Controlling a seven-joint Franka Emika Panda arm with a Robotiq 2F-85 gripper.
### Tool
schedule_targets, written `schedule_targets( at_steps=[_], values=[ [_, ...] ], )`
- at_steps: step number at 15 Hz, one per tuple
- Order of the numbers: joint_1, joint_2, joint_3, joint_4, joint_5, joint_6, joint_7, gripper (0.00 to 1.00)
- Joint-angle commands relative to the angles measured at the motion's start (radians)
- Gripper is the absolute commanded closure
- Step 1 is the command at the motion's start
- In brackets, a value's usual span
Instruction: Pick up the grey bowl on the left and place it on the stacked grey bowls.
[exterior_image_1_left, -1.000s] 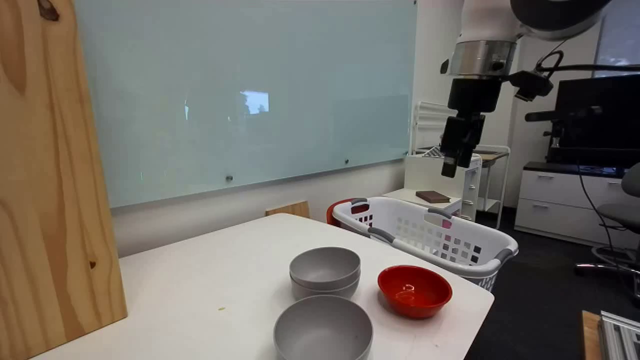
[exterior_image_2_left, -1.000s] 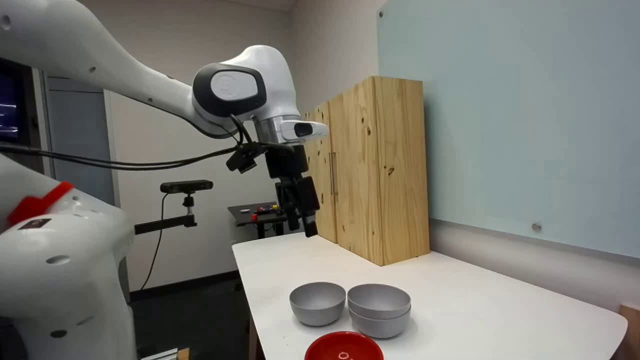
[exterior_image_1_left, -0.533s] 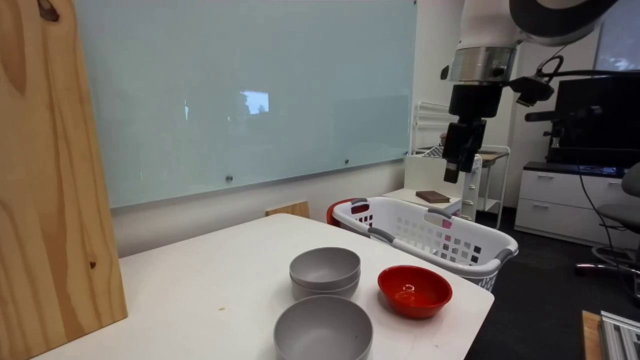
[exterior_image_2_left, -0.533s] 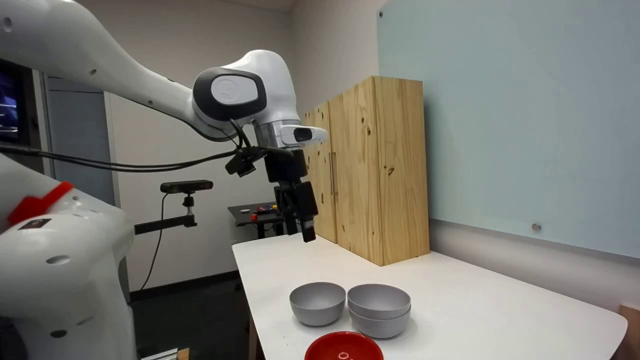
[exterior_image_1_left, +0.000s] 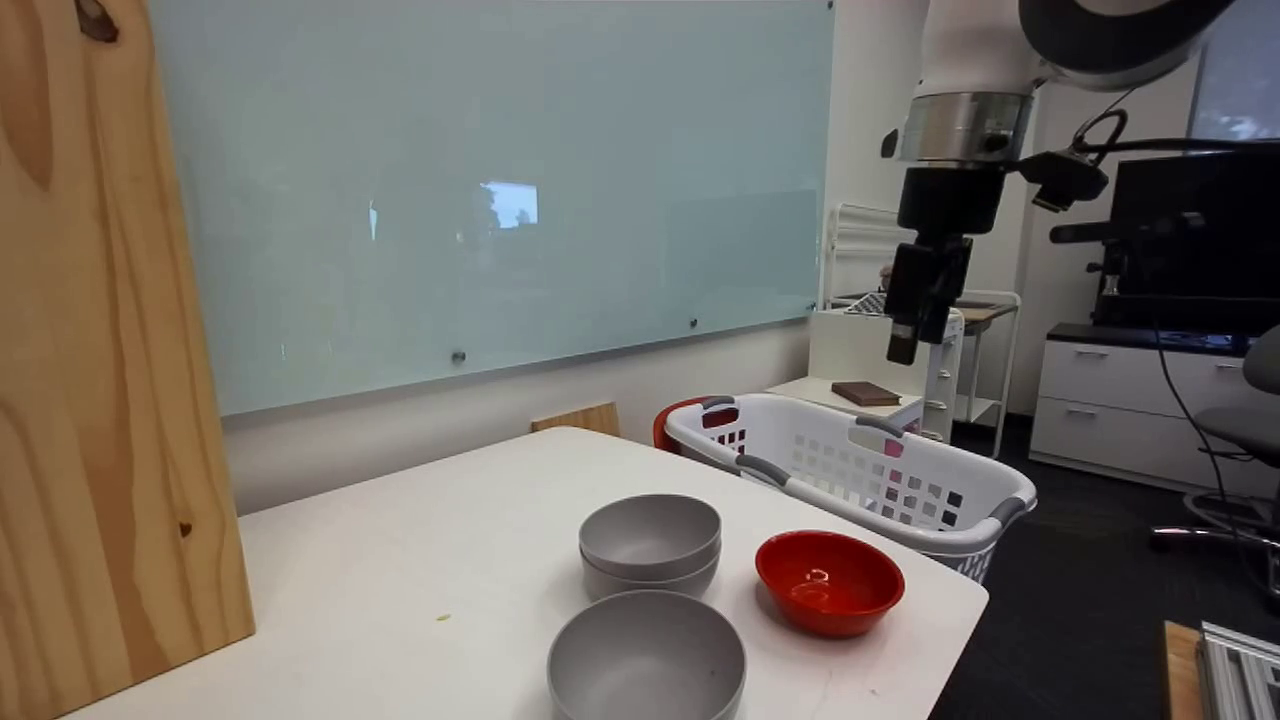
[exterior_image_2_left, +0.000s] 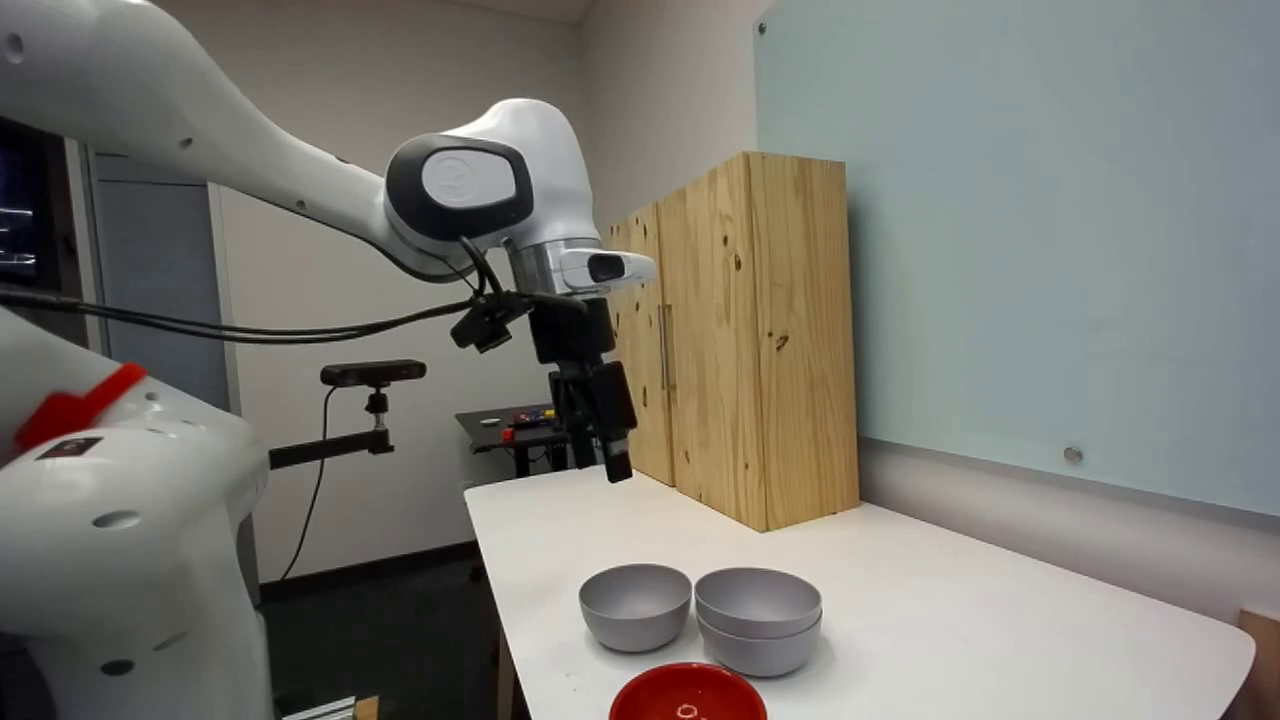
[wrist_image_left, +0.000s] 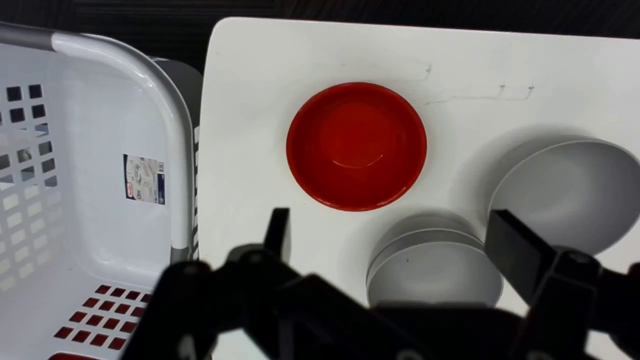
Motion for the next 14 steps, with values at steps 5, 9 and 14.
schedule_targets(
  at_steps=[5,9,14],
  values=[
    [0.008,0.101,-0.015,0.083,0.010,0.148,-0.021,0.00],
    [0.019,0.232,-0.047,0.143,0.054,0.249,-0.030,0.00],
    [0.072,0.432,-0.097,0.200,0.221,0.258,-0.052,0.00]
  ],
)
